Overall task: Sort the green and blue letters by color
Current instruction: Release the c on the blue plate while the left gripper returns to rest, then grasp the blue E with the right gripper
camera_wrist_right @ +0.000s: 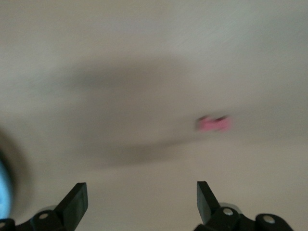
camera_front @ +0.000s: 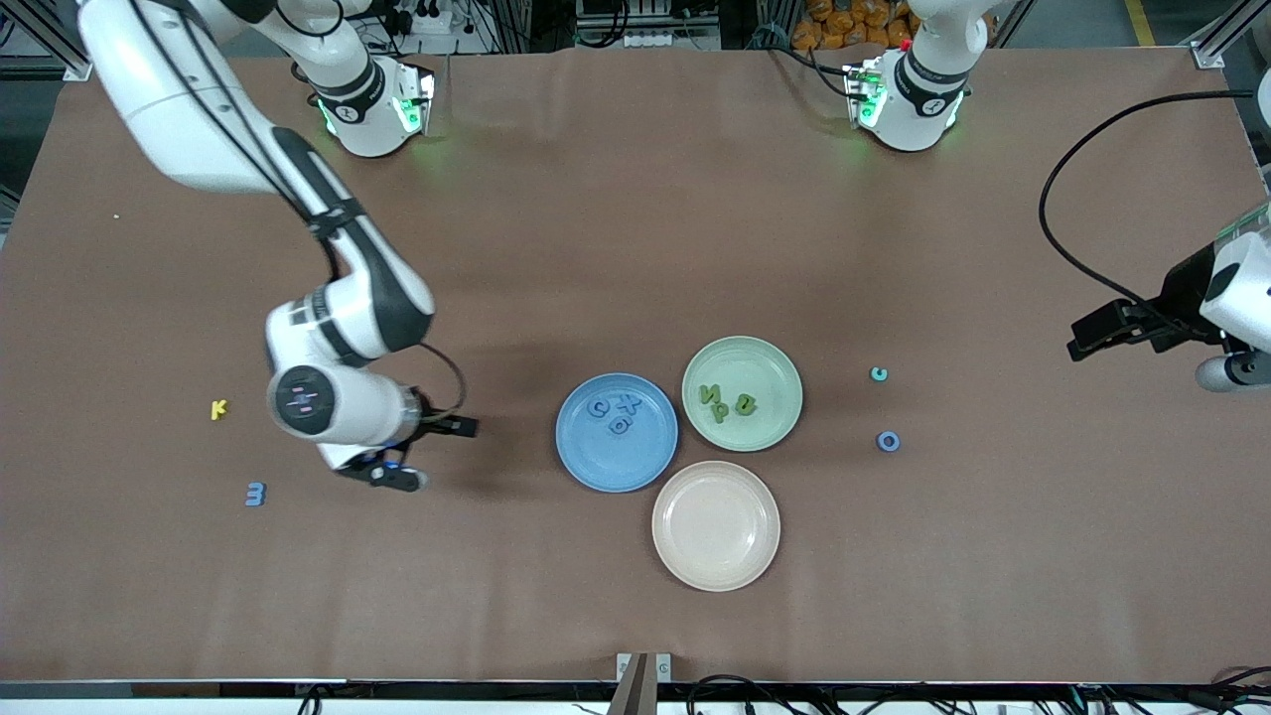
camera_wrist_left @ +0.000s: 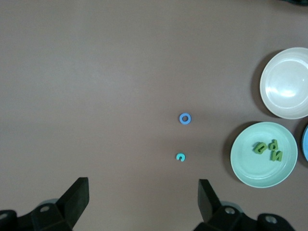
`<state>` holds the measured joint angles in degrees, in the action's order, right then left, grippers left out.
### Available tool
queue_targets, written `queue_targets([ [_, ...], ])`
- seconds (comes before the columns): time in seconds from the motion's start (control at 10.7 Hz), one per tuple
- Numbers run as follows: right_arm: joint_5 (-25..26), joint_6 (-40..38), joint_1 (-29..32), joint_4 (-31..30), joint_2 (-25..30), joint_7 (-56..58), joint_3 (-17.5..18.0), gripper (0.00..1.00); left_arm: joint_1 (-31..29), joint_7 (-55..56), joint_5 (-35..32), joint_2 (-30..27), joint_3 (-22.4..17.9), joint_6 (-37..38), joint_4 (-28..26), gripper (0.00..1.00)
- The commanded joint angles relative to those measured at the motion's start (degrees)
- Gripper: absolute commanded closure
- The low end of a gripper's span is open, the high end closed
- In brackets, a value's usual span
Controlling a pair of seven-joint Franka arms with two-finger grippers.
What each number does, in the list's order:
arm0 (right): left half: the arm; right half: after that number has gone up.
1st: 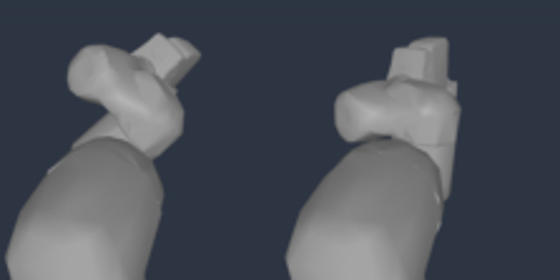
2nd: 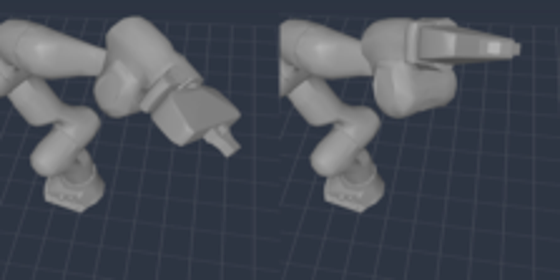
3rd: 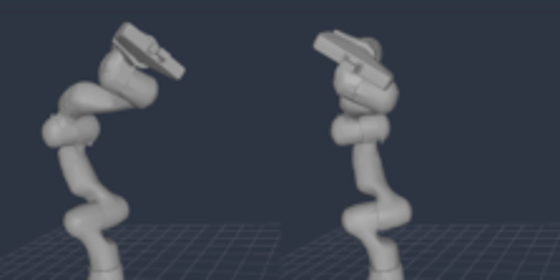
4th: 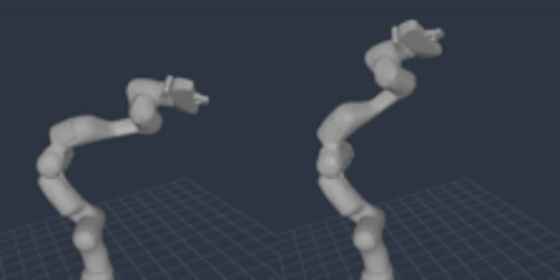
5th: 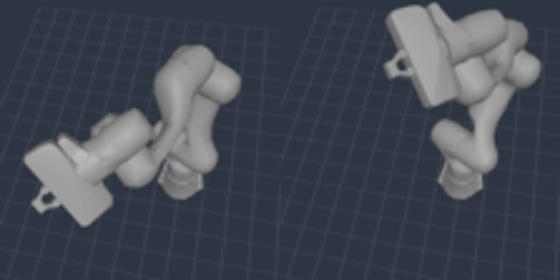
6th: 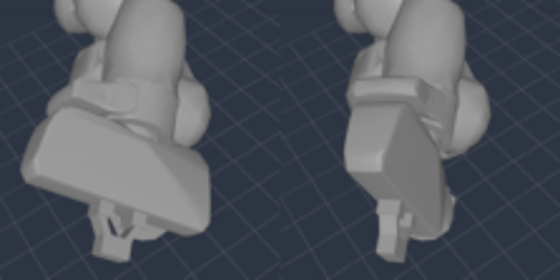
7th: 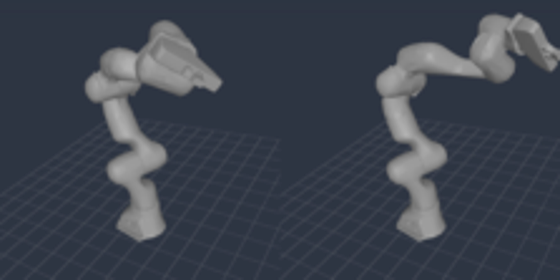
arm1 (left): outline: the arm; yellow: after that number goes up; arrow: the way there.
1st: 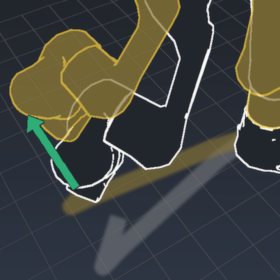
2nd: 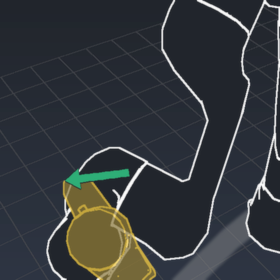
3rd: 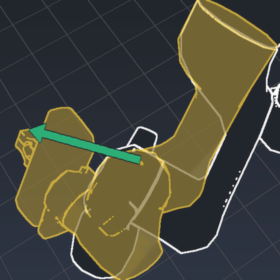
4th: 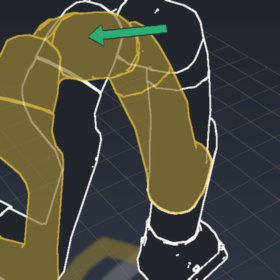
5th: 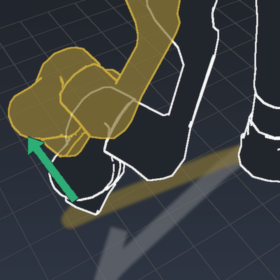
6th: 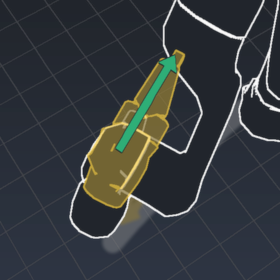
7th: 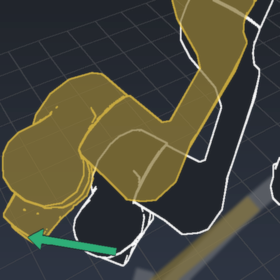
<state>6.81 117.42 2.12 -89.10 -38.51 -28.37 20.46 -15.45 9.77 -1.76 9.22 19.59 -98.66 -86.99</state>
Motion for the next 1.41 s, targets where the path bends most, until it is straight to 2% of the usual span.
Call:
queue_targets([
  [0.0,3.5,-1.4,13.1,-3.2,5.8,18.5,0.2,0.00,15.7,-2.1,2.4,-5.1,-17.4,0.5,-4.5,0.00],
  [0.09,4.6,-0.6,16.4,-2.6,5.1,22.3,0.2,0.00,17.9,-4.0,2.9,-5.4,-20.3,0.5,-4.7,0.00],
  [0.38,5.6,2.5,16.4,-2.1,3.6,23.0,0.0,0.00,17.6,-4.4,3.5,-5.1,-20.2,1.0,-4.4,0.00],
  [0.56,9.0,6.6,18.2,-0.9,-0.4,25.0,-0.9,0.00,17.4,-4.7,3.5,-5.2,-20.2,1.1,-4.7,0.00],
  [0.75,10.2,9.1,18.2,-0.3,-2.6,28.3,-1.4,0.00,17.4,-5.5,3.5,-6.2,-20.0,2.6,-6.0,0.00],
  [0.94,11.8,9.1,17.8,4.8,-7.1,31.9,-4.0,0.00,17.4,-5.6,3.5,-7.9,-20.0,2.6,-8.6,0.00],
  [1.12,11.7,9.9,18.3,9.7,-12.0,34.0,-4.2,0.00,17.4,-5.6,3.5,-8.1,-19.9,2.6,-9.4,0.00],
  [1.31,11.5,12.4,18.2,11.0,-13.3,33.3,-4.5,0.00,17.4,-5.6,3.5,-8.1,-19.8,2.5,-9.5,0.00],
])
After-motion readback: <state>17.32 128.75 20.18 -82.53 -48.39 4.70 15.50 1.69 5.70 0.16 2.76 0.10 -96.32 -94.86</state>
